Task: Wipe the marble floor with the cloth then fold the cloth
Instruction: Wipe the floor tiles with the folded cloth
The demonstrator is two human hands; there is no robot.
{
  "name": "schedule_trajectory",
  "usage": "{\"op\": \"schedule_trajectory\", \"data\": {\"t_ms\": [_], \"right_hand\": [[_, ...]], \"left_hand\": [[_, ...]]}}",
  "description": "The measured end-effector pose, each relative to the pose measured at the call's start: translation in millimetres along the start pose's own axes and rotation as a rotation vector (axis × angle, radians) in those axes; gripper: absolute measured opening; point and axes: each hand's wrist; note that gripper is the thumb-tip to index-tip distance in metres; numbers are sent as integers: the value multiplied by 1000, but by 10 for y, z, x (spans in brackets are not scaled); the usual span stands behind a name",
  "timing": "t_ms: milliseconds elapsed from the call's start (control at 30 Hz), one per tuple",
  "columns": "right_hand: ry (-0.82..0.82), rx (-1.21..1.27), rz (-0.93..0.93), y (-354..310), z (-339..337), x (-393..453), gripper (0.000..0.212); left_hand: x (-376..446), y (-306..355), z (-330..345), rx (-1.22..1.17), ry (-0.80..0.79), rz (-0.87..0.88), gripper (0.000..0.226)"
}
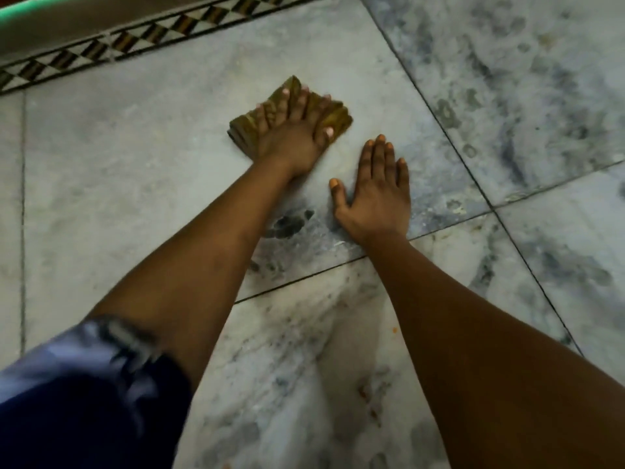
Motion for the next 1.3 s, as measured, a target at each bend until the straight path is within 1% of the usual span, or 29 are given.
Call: {"op": "schedule_trajectory", "data": {"t_ms": [67, 133, 200, 300, 367, 400, 467, 533, 567, 600, 667, 733, 767, 833, 900, 1000, 1100, 1133, 1200, 1233, 1300], "right_hand": [[10, 5, 2, 3, -5, 5, 77], [15, 7, 4, -5, 3, -10, 81], [14, 4, 2, -6, 8, 2, 83], [11, 8, 7, -3, 10, -3, 83], [11, 4, 5, 0, 13, 1, 83], [12, 3, 5, -1, 14, 4, 83], [24, 13, -1, 0, 18, 2, 83], [34, 29, -12, -2, 18, -2, 83], [36, 35, -13, 4, 18, 4, 82], [35, 39, -13, 7, 19, 2, 82], [24, 27, -9, 11, 26, 3, 81], [21, 3, -6, 12, 30, 3, 81], [20, -2, -6, 11, 32, 4, 81], [14, -2, -10, 10, 35, 0, 81], [13, 1, -10, 15, 38, 6, 79], [-8, -16, 5, 10, 9, 11, 75], [-20, -10, 6, -2, -11, 2, 70], [-24, -10, 6, 4, -16, 9, 70], [-33, -17, 4, 4, -16, -3, 70], [-35, -26, 4, -1, -14, -17, 70], [-49, -33, 5, 0, -26, -12, 70]], "left_hand": [[-233, -1, 151, 18, 42, 47, 55], [-322, -57, 238, 17, 60, 54, 54], [-203, -85, 179, -2, 58, 38, 54], [58, -50, 61, -44, 13, 6, 54], [121, -18, 55, -46, 25, -3, 54], [77, -20, 67, -31, 43, 18, 54], [-151, -91, 142, 21, 78, 140, 57], [-446, -279, 240, 35, 97, 286, 66], [-532, -408, 254, 20, 114, 301, 71], [-543, -546, 231, -1, 141, 259, 74], [-345, -738, 130, -30, 187, 97, 74], [4, -726, -9, -65, 177, -44, 66], [175, -647, -66, -78, 161, -84, 62], [380, -455, -94, -75, 130, -104, 59], [283, -296, -9, -48, 105, -48, 59], [-400, -245, 292, 15, 107, 72, 59], [-1198, -502, 495, 28, 84, 136, 59], [-1331, -640, 503, 39, 61, 114, 59], [-1351, -879, 429, 57, 29, -9, 61], [-1271, -911, 361, 45, 11, -88, 61], [-969, -783, 202, -65, -33, -200, 59]]}}
Point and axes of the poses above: each hand's wrist, its own x-axis towards the middle knuckle, its own z-axis out of the palm, y = z × x, and after that the axes turned 9 degrees about -y, right-handed
